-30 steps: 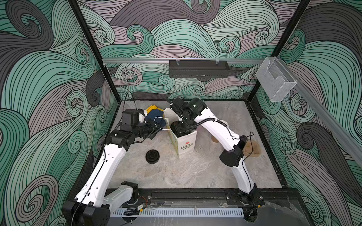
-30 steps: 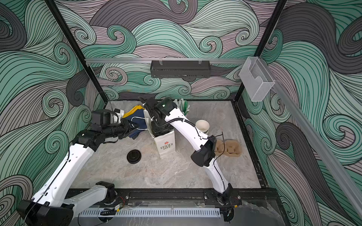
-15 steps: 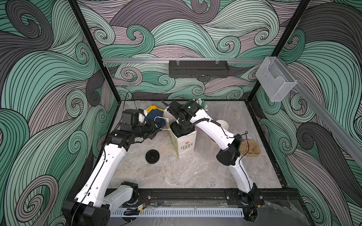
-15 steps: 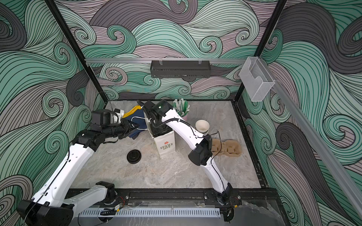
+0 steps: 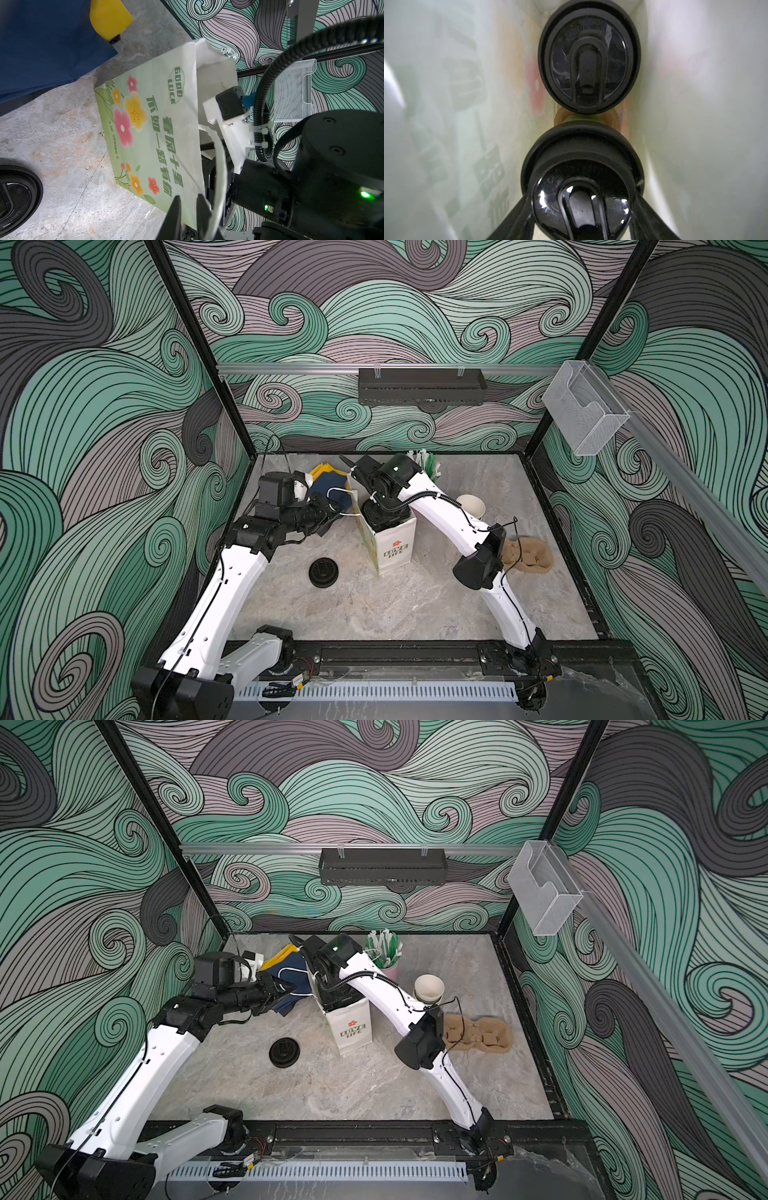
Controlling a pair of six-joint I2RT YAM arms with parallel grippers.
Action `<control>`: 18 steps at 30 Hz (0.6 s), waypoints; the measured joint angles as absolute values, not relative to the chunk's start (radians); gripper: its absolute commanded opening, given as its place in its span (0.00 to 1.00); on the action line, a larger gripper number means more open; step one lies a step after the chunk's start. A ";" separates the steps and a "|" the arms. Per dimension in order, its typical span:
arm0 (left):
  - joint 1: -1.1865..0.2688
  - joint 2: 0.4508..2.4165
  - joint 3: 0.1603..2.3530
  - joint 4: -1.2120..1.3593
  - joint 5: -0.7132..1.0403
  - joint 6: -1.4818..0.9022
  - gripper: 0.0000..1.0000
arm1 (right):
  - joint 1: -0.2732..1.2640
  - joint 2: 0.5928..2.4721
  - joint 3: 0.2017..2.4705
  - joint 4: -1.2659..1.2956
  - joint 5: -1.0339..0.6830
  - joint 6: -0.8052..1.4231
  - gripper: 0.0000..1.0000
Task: Pack the takeout coffee
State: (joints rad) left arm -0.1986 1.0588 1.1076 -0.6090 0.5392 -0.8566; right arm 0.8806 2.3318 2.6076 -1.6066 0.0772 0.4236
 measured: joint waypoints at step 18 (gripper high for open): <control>-0.199 1.059 1.103 -0.609 0.551 -0.857 0.17 | 0.875 2.370 2.612 -1.607 0.085 0.425 0.61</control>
